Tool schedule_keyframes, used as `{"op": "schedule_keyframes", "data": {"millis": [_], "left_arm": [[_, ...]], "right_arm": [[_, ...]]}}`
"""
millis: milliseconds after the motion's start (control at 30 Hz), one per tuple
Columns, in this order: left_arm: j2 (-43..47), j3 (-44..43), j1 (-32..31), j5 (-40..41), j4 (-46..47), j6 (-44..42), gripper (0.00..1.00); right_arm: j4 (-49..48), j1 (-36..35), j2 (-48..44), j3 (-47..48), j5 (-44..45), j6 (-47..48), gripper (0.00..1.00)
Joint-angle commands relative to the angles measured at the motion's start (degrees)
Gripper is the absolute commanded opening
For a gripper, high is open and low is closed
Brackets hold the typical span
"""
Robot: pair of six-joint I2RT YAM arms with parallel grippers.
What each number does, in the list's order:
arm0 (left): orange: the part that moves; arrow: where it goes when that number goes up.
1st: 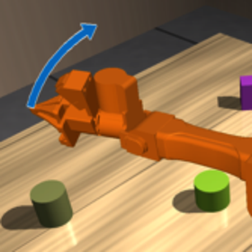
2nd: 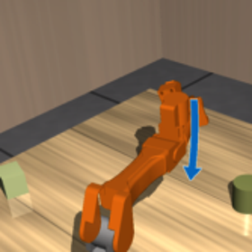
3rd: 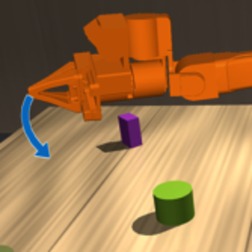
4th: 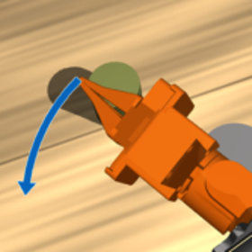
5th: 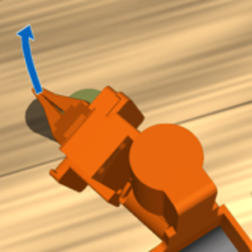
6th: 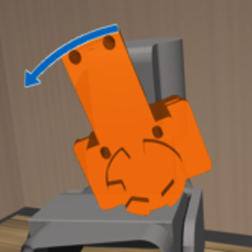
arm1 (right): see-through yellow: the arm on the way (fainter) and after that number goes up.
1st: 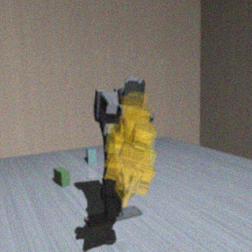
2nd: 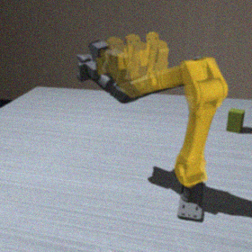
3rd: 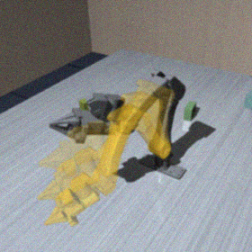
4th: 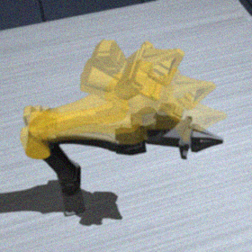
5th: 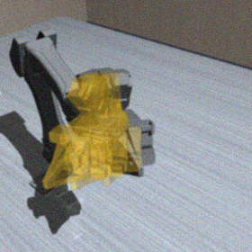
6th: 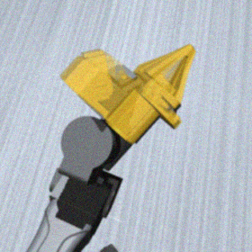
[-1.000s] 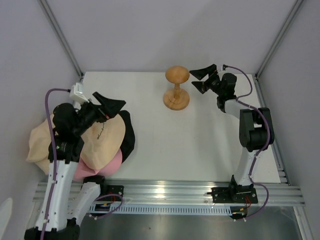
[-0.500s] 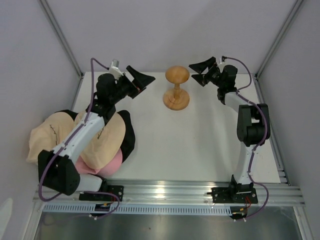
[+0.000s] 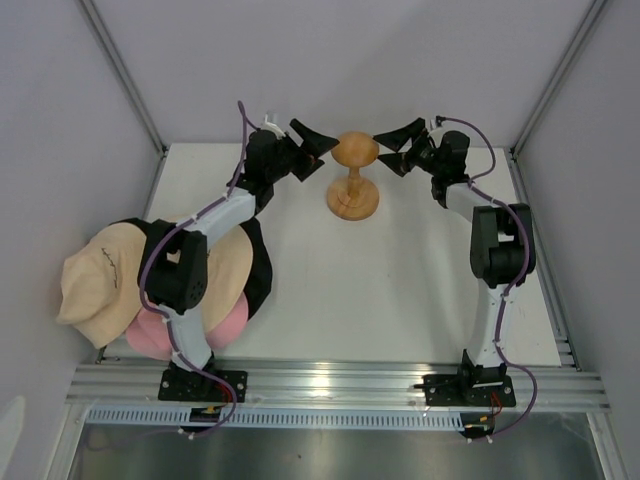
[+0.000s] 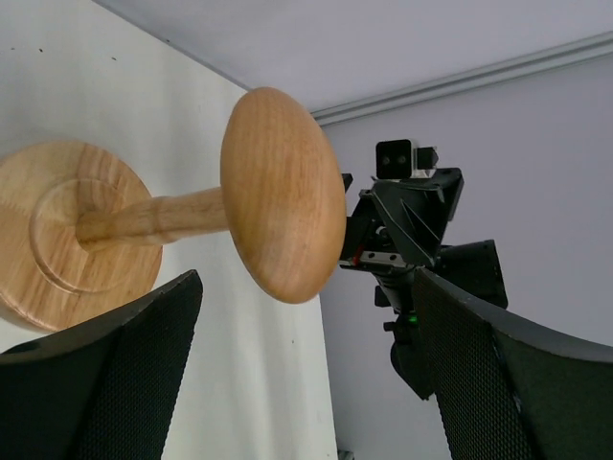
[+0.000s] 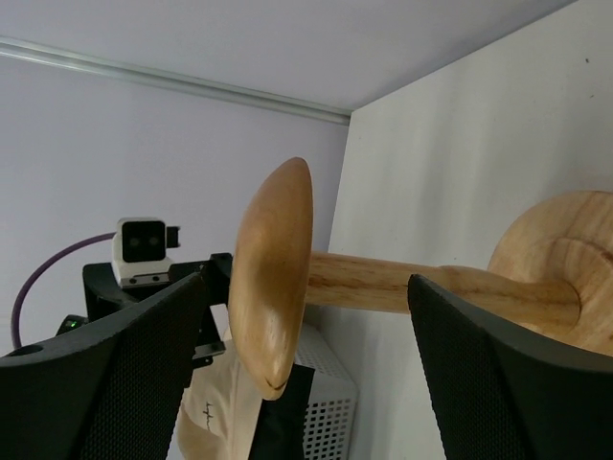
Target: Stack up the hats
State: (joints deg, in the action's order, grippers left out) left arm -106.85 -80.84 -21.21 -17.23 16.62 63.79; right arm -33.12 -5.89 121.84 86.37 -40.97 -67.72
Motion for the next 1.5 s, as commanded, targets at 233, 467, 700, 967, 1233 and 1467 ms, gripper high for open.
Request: {"op": "schedule_keyframes", "data": {"millis": [233,467,700,967,1233,1467], "left_arm": [[-7.40,-9.42,-1.20,-1.83,6.40,4.32,0.92],[-9.43,-10.65,-1.73,-0.87,5.09,6.26,0.92],[-12.50,-12.94,-1.82,-3.50,8.50,7.75,0.75],[-12.07,-13.29,-2.25,-3.77,8.08,6.70,0.30],[-8.30,-8.11,-2.34,-5.35,9.39,4.77,0.19],[-0.39,-2.58,-3.22,-6.41,6.93,0.90,0.19]], "right_arm": [[-4.84,-2.28,0.33,3.37,-1.31,-2.06,0.81],[-4.67,-2.46,0.42,3.19,-1.13,-2.24,0.72],[-4.76,-2.72,0.41,3.37,-1.30,-2.24,0.60],[-3.79,-3.16,0.50,3.28,-1.30,-1.80,0.37],[-3.53,-4.39,-1.25,1.35,-2.54,-1.71,0.25],[-5.11,-7.46,-8.45,-7.68,-0.96,-2.50,0.21]]}}
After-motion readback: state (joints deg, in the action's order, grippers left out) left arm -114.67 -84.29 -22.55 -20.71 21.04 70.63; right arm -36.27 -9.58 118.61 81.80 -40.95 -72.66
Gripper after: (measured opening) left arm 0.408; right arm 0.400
